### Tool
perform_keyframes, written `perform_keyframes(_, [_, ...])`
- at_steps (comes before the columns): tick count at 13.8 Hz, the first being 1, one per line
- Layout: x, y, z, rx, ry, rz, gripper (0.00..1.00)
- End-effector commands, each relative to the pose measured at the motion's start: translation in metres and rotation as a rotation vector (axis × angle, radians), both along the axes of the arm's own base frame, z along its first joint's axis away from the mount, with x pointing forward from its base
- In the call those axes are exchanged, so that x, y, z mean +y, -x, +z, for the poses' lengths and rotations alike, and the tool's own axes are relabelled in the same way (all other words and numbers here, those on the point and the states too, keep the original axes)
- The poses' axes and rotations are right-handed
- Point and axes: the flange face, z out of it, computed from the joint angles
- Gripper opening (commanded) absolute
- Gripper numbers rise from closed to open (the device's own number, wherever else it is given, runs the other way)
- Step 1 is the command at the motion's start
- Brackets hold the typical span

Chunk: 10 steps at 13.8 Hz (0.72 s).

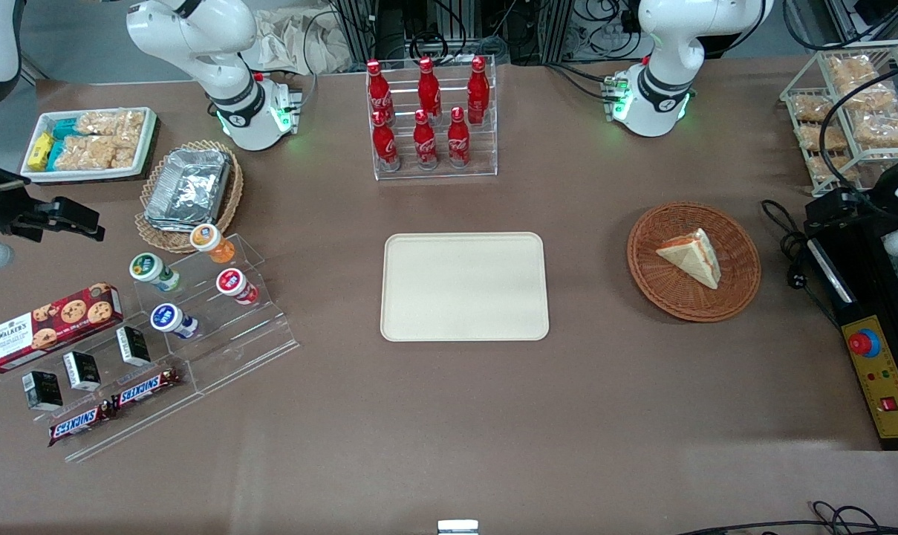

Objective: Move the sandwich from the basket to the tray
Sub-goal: 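Move the left gripper toward the wicker basket with the sandwich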

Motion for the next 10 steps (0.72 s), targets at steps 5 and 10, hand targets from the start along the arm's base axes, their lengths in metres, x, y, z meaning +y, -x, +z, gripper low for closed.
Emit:
perform_keyframes(5, [-0.0034,-0.0006,0.0017,0.001,-0.004,0.007,1.0])
perform_keyframes(10, [-0.0024,0.0004,-0.0027,0.017,0.003,0.009,1.0])
